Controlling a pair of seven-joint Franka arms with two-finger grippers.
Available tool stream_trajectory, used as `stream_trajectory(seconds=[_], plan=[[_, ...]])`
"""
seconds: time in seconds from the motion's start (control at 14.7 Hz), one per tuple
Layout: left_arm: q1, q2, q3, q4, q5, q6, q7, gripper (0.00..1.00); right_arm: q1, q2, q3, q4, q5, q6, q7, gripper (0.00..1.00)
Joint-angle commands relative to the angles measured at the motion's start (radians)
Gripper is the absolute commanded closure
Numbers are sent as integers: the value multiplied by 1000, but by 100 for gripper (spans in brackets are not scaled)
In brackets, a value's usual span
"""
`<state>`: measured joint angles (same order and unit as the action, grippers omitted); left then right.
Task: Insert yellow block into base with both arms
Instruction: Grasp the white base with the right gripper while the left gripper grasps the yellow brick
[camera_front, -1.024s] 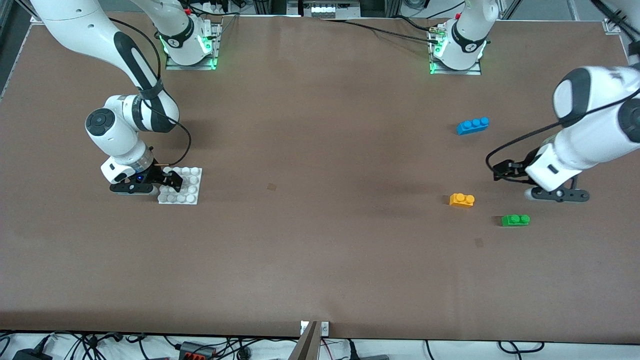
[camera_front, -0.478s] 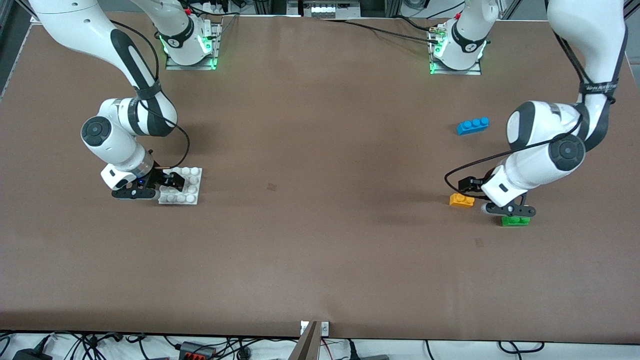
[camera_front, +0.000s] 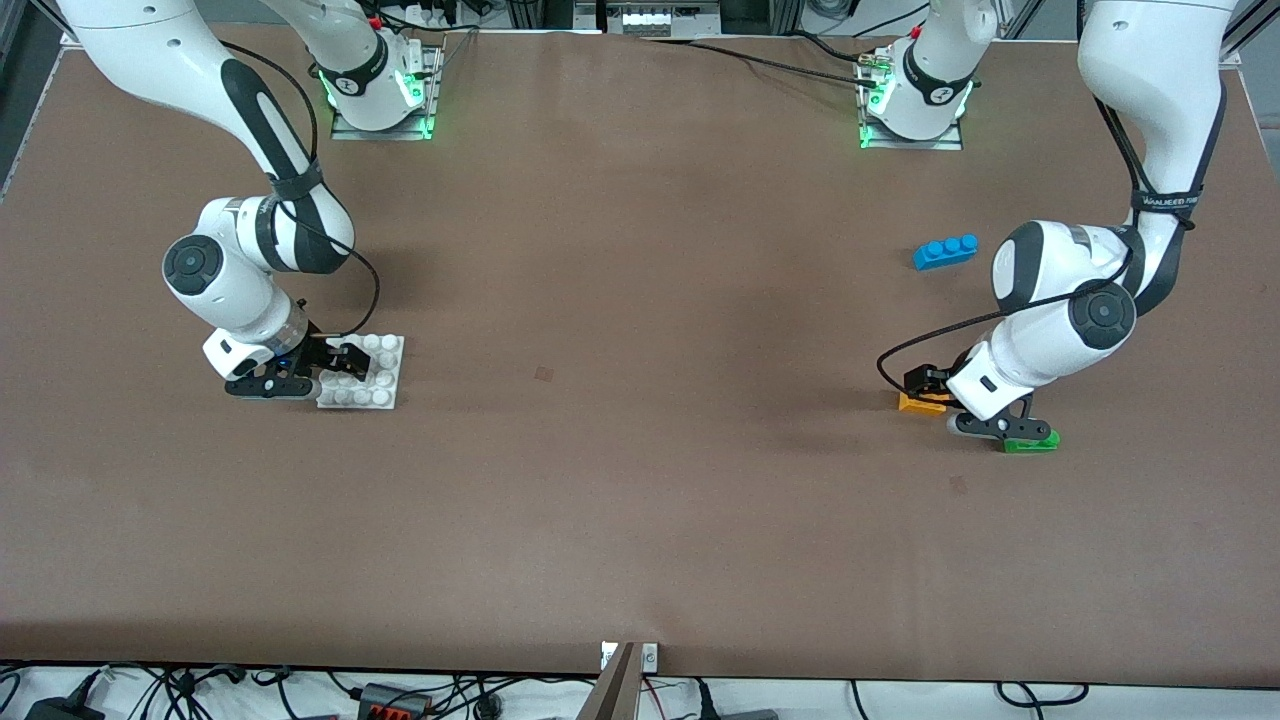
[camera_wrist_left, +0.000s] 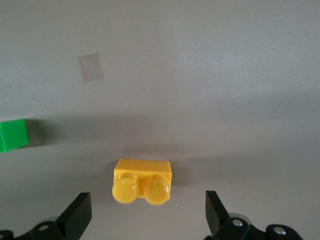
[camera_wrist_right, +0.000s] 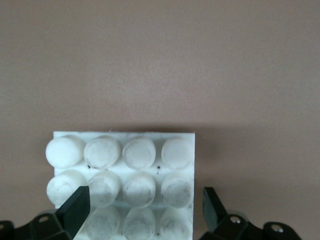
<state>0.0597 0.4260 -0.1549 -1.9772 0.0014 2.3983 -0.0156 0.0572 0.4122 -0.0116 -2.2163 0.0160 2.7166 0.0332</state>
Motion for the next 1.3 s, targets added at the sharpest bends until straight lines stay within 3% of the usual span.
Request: stream_trajectory(seconds=[0.0, 0.2, 0.41, 0.89, 1.09, 1.23], plan=[[6, 16, -2, -18, 12, 51, 25, 0, -11, 19, 12, -2, 1, -5, -13, 0], [6, 28, 0, -20, 17, 61, 26, 0, -11, 33, 15, -2, -1, -5, -12, 0], [9, 36, 0, -28, 58, 82, 26, 0, -10, 43, 15, 3, -2, -5, -13, 13], [15, 51, 0, -55, 60, 125, 28, 0, -5, 50, 15, 6, -2, -5, -12, 16], [15, 51, -2, -69, 60, 127, 29, 0, -5, 51, 15, 6, -2, -5, -12, 26], [14, 51, 0, -68, 58, 130, 69, 0, -5, 51, 15, 6, -2, -5, -12, 28]])
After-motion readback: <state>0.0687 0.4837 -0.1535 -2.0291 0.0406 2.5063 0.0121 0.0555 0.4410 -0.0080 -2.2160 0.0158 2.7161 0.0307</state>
